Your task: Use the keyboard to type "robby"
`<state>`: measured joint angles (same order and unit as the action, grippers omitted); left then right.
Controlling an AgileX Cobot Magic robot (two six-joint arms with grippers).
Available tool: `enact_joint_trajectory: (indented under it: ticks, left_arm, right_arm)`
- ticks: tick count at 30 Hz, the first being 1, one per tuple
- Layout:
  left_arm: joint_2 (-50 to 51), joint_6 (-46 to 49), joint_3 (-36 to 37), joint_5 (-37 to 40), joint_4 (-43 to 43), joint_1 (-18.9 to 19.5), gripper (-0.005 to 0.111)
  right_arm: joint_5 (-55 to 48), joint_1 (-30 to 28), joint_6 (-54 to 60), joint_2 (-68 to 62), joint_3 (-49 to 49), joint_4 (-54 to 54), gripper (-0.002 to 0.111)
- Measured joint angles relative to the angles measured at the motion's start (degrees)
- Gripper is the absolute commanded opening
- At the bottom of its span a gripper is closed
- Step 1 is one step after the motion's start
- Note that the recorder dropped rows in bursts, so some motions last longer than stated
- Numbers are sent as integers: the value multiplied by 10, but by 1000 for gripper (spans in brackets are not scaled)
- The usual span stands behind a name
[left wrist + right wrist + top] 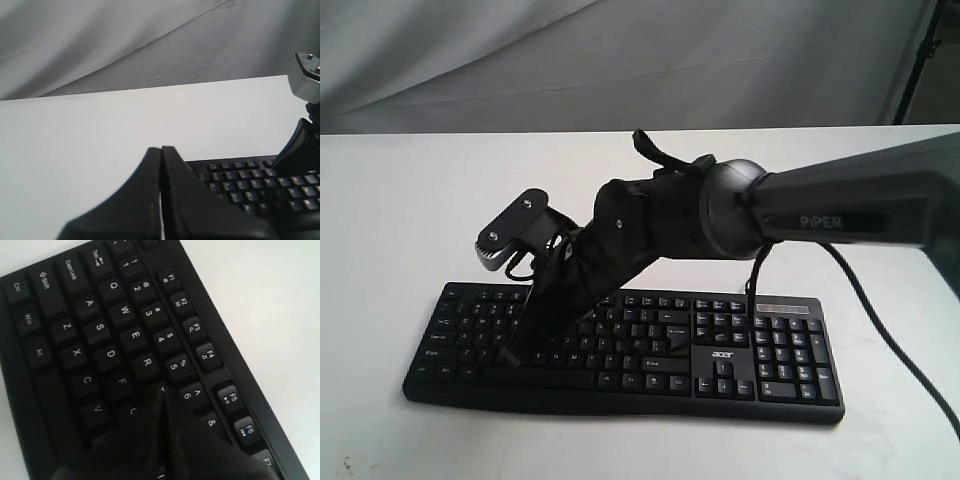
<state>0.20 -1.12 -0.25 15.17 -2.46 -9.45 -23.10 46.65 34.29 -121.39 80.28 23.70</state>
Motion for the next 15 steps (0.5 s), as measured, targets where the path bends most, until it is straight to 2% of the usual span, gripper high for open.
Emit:
enact_joint_trajectory:
  ticks: [15]
  left_arm:
    - [0,0,0,0,0,0,0]
  right_arm:
    - [10,0,-14,-5,0,-17,0]
